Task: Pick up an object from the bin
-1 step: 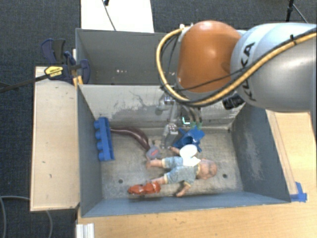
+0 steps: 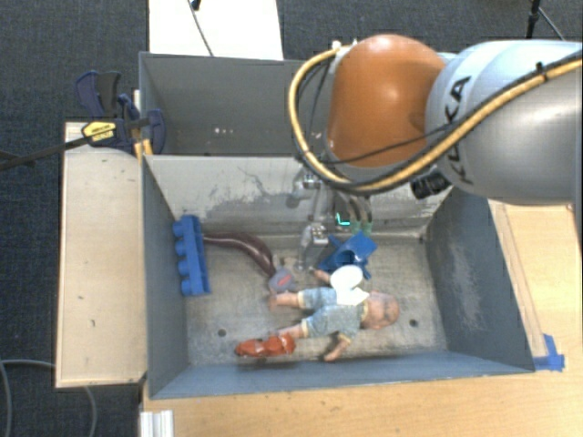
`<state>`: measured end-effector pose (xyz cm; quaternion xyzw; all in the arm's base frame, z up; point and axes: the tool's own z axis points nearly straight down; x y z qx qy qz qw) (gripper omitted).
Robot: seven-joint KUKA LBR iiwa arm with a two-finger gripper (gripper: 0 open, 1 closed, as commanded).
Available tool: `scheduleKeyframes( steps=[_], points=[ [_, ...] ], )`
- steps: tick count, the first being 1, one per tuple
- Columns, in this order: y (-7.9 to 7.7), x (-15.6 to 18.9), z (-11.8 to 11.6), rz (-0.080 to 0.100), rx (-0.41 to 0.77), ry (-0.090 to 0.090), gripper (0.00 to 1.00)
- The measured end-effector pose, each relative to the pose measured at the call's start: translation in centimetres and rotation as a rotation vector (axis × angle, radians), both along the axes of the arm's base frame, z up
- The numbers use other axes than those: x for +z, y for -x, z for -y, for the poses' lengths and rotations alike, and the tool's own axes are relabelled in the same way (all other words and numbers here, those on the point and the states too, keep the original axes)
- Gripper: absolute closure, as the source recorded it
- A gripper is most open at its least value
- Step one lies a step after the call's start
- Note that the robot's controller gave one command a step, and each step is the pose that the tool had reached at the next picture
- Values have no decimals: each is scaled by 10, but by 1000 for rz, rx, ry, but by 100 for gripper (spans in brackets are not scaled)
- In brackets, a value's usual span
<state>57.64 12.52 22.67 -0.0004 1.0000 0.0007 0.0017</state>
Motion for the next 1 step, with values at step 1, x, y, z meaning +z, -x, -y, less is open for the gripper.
scheduleKeyframes(
  steps=[1],
  points=[
    [-1,-98,-4,-1,-98,0,100]
  ],
)
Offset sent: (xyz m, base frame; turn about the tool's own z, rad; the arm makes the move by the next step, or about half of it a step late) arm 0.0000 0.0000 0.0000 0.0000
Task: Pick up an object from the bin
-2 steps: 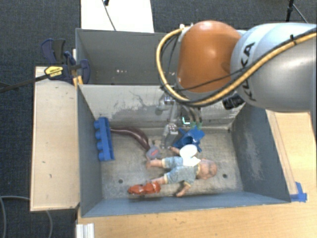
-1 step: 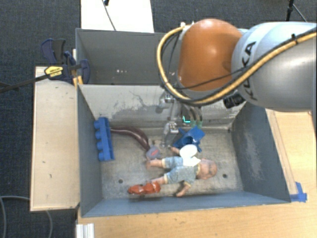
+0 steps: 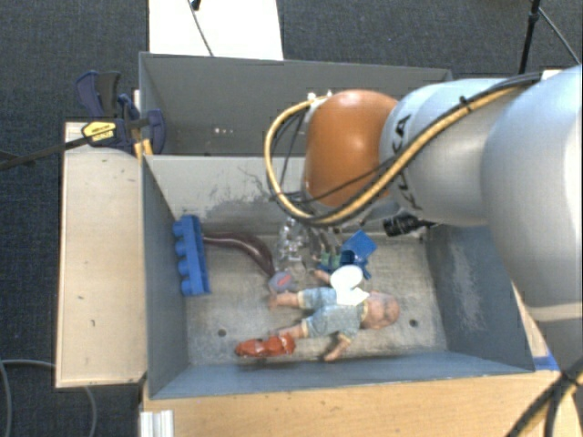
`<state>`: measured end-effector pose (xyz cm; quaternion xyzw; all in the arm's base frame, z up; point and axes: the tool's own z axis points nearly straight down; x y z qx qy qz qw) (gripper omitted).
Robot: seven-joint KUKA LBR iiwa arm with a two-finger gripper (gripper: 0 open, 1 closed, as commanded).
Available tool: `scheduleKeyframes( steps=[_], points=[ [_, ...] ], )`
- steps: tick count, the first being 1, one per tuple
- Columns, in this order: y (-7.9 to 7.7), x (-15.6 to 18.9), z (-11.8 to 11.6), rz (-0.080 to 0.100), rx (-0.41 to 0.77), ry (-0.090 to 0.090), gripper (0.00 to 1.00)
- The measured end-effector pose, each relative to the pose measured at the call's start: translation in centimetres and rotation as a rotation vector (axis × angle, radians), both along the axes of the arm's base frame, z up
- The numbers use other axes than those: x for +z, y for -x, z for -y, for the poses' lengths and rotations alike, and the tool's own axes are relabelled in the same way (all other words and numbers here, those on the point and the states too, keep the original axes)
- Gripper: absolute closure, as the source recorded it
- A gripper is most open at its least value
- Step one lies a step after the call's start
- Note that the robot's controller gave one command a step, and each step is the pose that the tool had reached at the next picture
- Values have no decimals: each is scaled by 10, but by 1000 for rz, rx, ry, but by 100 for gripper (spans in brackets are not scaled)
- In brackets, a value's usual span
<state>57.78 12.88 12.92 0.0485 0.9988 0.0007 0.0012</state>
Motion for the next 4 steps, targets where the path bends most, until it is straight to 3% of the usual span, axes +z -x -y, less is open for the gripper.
scheduleKeyframes(
  steps=[1,2,3,4],
  points=[
    [0,0,0,0,0,0,100],
    [3,31,6,-7,61,2,100],
    [9,81,21,-2,234,1,100],
    [20,141,19,-3,316,1,100]
  ],
)
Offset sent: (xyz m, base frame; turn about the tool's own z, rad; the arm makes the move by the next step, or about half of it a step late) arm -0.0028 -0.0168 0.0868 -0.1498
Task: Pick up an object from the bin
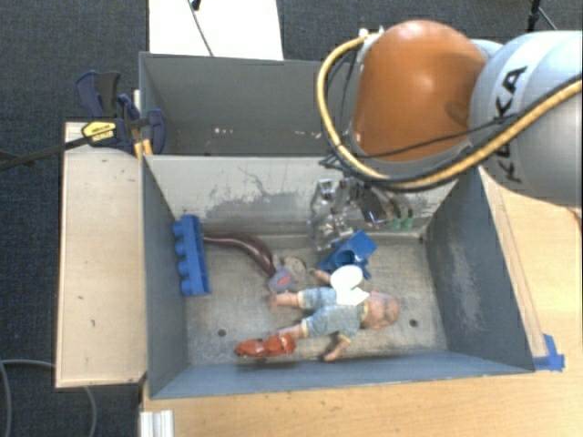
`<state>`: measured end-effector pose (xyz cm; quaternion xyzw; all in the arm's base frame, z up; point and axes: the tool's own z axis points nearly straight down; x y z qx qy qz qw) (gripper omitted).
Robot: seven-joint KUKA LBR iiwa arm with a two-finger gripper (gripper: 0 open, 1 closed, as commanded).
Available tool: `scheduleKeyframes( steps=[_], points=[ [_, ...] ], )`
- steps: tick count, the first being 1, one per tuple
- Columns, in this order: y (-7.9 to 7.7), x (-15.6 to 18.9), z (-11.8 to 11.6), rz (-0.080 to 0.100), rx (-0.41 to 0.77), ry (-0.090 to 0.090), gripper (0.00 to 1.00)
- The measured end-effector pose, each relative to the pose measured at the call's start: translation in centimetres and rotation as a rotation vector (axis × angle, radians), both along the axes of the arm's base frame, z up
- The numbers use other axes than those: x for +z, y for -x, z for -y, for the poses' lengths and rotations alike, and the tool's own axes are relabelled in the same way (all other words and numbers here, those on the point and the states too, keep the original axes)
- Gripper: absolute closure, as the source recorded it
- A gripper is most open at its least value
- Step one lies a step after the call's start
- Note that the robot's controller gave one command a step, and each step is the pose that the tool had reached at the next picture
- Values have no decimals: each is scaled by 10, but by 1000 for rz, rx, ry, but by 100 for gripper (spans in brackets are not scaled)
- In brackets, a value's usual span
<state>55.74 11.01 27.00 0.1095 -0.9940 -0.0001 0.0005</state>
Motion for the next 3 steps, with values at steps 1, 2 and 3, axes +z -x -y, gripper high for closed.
scheduleKeyframes(
  steps=[1,2,3],
  points=[
    [-7,-12,4,20,0,-4,100],
    [13,-73,-2,6,-41,-2,100],
    [0,-121,-16,7,3,-2,100]
  ],
)
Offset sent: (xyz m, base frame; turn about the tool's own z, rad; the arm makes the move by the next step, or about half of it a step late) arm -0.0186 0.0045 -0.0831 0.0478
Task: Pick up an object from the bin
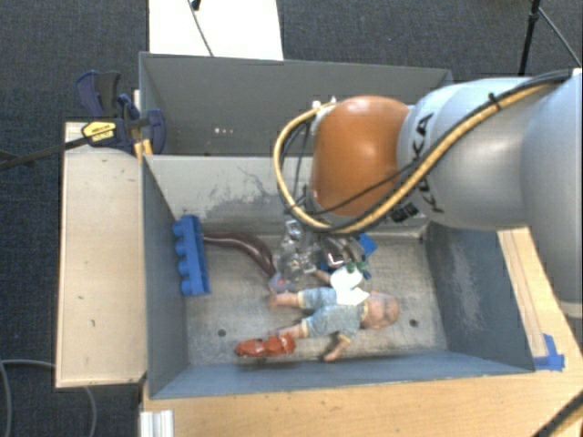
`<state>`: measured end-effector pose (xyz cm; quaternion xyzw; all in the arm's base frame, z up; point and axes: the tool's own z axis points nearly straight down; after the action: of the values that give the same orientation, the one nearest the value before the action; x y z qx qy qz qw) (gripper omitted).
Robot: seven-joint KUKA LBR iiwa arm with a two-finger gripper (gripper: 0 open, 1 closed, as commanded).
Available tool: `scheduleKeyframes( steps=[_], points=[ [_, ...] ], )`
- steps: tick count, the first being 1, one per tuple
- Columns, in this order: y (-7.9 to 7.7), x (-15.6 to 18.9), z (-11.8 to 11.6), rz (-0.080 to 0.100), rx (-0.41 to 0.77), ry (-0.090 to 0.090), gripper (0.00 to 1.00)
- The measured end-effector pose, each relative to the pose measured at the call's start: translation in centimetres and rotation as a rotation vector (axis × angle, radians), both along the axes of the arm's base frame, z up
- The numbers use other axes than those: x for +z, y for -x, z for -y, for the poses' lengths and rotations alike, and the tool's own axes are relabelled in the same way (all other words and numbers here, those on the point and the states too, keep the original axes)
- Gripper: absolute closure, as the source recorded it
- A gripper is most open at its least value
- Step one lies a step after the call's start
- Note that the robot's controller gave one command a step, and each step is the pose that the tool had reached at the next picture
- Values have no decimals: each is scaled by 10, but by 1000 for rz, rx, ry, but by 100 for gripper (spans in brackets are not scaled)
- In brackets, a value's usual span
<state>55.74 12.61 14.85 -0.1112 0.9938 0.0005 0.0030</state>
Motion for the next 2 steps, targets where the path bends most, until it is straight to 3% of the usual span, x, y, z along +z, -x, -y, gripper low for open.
scheduleKeyframes(
  steps=[1,2],
  points=[
    [6,-60,-5,2,19,-1,100],
    [4,-58,-4,9,17,-1,100]
  ],
)
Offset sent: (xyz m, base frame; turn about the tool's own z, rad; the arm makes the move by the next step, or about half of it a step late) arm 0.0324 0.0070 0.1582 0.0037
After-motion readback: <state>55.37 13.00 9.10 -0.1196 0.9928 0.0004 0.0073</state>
